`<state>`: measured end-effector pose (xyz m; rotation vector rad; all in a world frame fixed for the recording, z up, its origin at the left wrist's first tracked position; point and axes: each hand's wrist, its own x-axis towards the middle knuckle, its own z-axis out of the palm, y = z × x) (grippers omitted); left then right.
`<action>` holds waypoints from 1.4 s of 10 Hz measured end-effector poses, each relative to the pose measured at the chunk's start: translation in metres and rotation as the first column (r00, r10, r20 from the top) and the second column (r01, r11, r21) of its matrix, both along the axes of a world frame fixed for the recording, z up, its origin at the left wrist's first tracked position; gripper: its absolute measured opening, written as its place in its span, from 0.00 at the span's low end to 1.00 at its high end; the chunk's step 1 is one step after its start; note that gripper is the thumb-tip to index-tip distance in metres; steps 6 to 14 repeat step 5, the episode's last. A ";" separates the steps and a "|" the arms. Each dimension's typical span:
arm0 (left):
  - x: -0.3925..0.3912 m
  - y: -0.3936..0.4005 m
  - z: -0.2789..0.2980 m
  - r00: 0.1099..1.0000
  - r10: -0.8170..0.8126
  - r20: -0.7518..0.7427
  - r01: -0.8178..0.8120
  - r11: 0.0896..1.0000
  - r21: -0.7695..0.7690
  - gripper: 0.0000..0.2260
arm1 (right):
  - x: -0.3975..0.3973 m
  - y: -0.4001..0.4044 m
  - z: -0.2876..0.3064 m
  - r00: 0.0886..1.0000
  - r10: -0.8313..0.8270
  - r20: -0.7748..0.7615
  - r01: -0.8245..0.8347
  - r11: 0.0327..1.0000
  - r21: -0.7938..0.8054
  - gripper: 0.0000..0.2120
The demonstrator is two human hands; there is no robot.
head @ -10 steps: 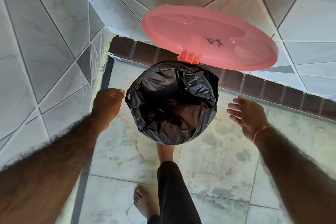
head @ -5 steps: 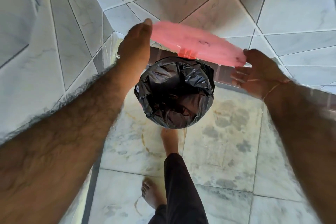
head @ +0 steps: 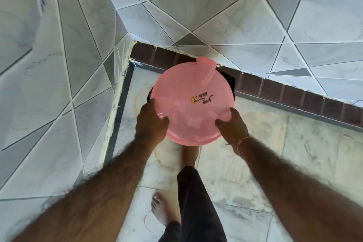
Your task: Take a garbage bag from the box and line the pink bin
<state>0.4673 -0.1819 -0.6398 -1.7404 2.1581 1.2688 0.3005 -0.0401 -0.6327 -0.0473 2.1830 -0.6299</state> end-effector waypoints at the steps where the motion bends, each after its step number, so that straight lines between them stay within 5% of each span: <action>1: -0.005 0.005 -0.010 0.922 -0.342 0.183 0.379 0.894 -0.239 0.29 | 0.010 -0.002 0.002 0.835 0.506 -0.215 -0.471 0.860 0.195 0.37; 2: -0.016 0.008 -0.007 0.747 -0.595 0.297 0.659 0.721 -0.214 0.27 | 0.018 -0.003 0.000 0.544 0.821 -0.174 -0.780 0.571 0.257 0.38; 4: -0.015 0.005 -0.008 0.615 -0.710 0.342 0.752 0.659 0.015 0.33 | 0.016 -0.009 -0.004 0.433 0.901 0.020 -0.863 0.408 0.298 0.43; 14: -0.022 0.000 0.008 0.644 -0.676 0.357 0.731 0.682 -0.027 0.32 | 0.007 -0.017 0.010 0.417 0.909 -0.025 -0.868 0.406 0.288 0.44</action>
